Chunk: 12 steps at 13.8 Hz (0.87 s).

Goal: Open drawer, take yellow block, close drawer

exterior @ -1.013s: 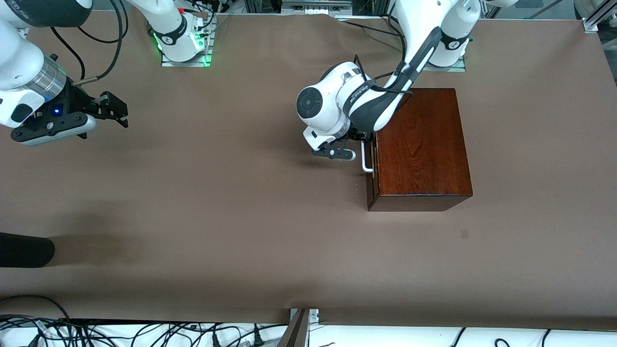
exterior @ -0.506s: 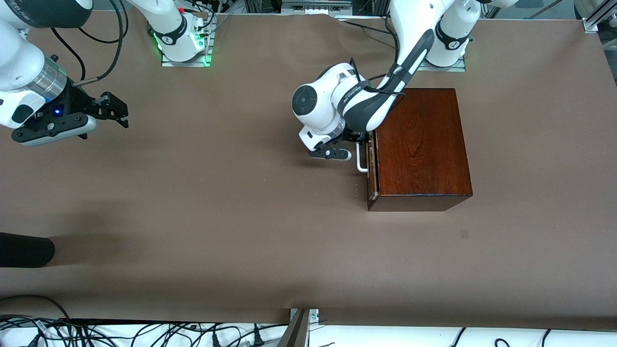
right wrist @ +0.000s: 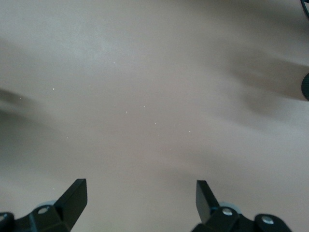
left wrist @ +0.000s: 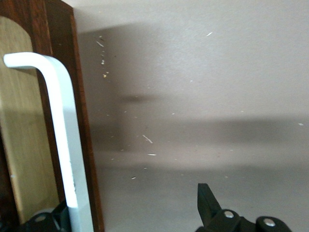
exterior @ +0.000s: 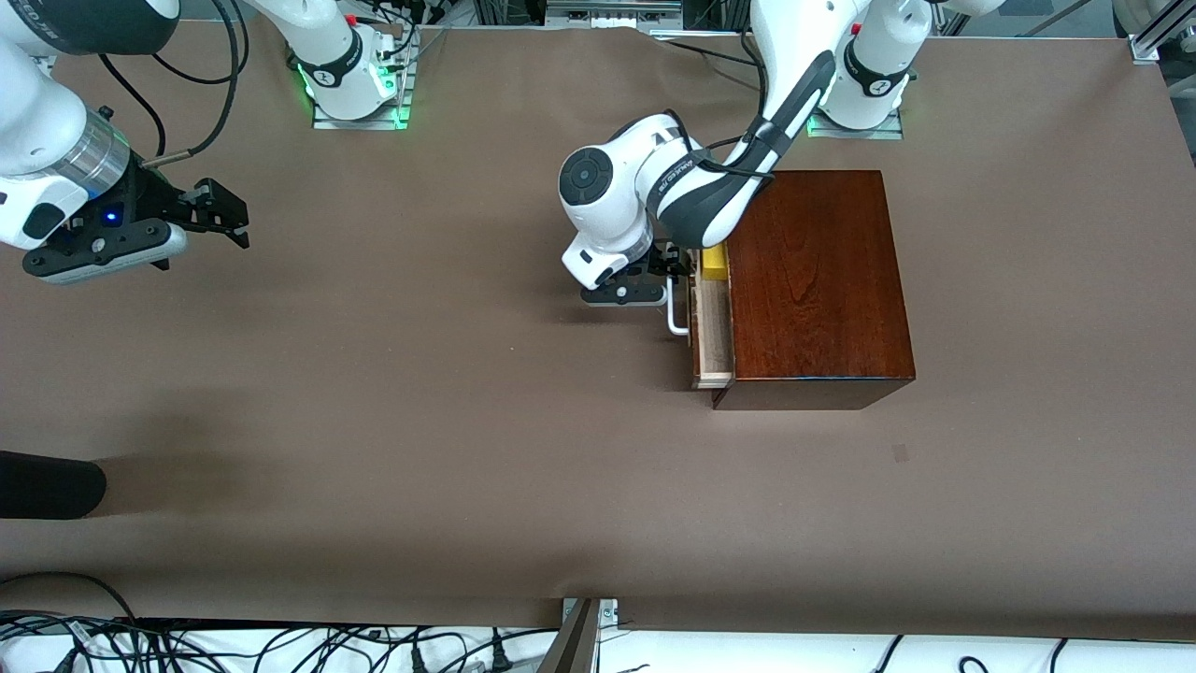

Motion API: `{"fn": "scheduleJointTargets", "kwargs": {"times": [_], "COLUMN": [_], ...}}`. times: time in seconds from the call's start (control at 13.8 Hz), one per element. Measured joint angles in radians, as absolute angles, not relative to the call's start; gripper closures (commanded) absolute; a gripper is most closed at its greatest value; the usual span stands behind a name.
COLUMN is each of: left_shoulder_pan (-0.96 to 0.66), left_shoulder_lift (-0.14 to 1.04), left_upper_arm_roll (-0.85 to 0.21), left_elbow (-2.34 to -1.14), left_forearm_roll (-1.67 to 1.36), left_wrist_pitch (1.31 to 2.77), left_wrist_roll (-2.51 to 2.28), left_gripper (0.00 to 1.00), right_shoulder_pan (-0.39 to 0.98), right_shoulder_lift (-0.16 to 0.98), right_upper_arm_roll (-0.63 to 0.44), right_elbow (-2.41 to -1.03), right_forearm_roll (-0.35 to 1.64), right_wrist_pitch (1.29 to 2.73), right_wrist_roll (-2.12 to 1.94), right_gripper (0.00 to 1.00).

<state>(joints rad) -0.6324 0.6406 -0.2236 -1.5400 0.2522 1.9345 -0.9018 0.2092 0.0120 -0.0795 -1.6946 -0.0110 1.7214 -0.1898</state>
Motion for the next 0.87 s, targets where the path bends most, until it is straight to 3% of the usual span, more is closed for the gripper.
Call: {"fn": "scheduleJointTargets", "kwargs": {"times": [0.58,0.87], "left_shoulder_pan": [-0.669,-0.665], "left_shoulder_lift": [0.656,0.639], "left_upper_arm_roll": [-0.224,-0.223], "left_elbow": [-1.478,-1.410], "left_forearm_roll": [0.248,0.238], "left_wrist_pitch": [1.977,1.916], "left_wrist_roll": [-0.919,-0.804], "left_gripper": [0.00,0.00], "right_shoulder_pan": [0.209,0.209], "right_shoulder_lift": [0.012,0.013], "right_upper_arm_roll": [-0.080,-0.092], "right_elbow": [-1.695,-1.695], "right_forearm_roll": [-0.011,-0.011], "right_wrist_pitch": [1.721,1.721], "right_wrist_roll": [-0.190,-0.189], "right_gripper": [0.00,0.00]}}
